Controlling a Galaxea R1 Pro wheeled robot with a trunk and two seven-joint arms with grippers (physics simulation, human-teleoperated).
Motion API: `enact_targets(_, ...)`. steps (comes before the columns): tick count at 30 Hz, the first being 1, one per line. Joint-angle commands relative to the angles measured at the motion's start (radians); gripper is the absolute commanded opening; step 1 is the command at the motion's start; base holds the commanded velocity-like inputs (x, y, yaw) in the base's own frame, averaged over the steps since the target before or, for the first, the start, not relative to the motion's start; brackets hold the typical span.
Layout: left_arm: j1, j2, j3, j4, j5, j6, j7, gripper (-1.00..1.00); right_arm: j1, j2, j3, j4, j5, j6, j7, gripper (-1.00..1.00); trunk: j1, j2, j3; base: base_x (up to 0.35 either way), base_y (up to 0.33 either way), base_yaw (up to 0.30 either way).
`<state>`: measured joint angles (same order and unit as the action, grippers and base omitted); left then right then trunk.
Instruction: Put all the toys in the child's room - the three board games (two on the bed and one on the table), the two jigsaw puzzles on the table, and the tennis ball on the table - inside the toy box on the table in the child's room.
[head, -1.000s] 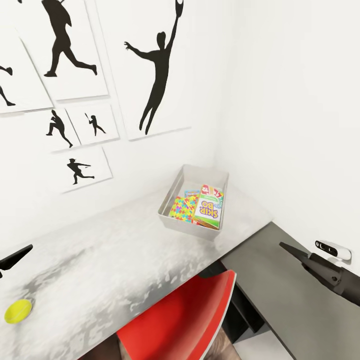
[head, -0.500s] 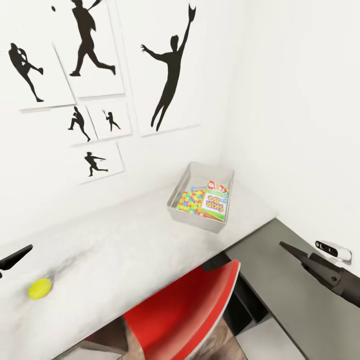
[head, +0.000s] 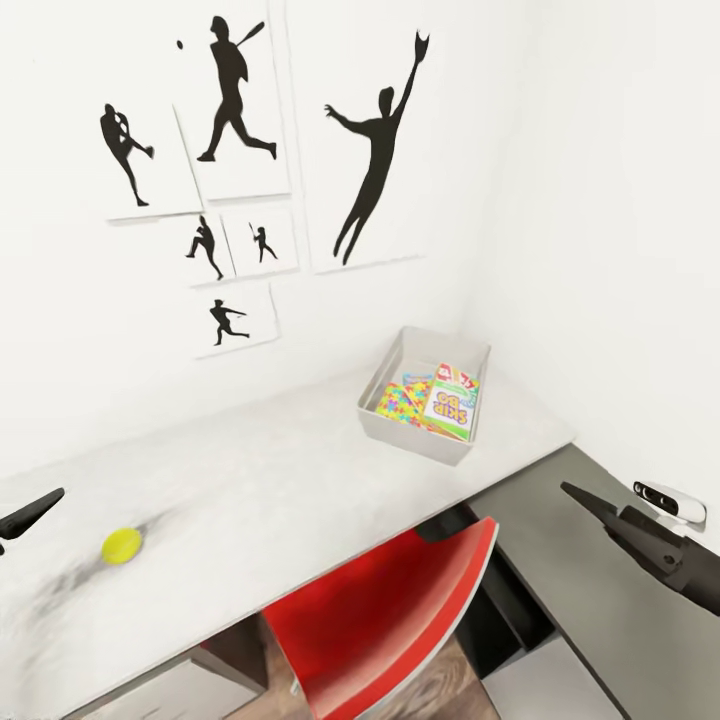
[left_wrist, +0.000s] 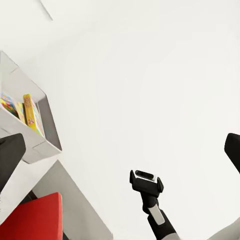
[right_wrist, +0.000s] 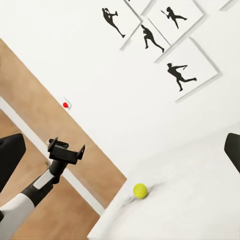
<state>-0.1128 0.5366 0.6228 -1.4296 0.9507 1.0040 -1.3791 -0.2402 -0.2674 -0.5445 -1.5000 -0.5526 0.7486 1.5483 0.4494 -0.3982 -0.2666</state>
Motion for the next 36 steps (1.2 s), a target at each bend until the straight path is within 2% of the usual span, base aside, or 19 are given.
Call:
enact_targets(1,-0.001,0.000,0.000,0.000,0.002,0.010,-0.001,1.00,-0.001,0.000,-0.001,0.000,-0.001,0.010,0.002,1.00,0.001,-0.002,0.000,-0.003,0.000,0.079)
enact_targets(36,-0.001,-0.001,0.000,0.000,0.002,-0.004,-0.003,1.00,-0.001,0.005,-0.015,0.000,-0.003,0.008,0.003,1.00,0.001,-0.002,0.056,0.000,0.000,0.071)
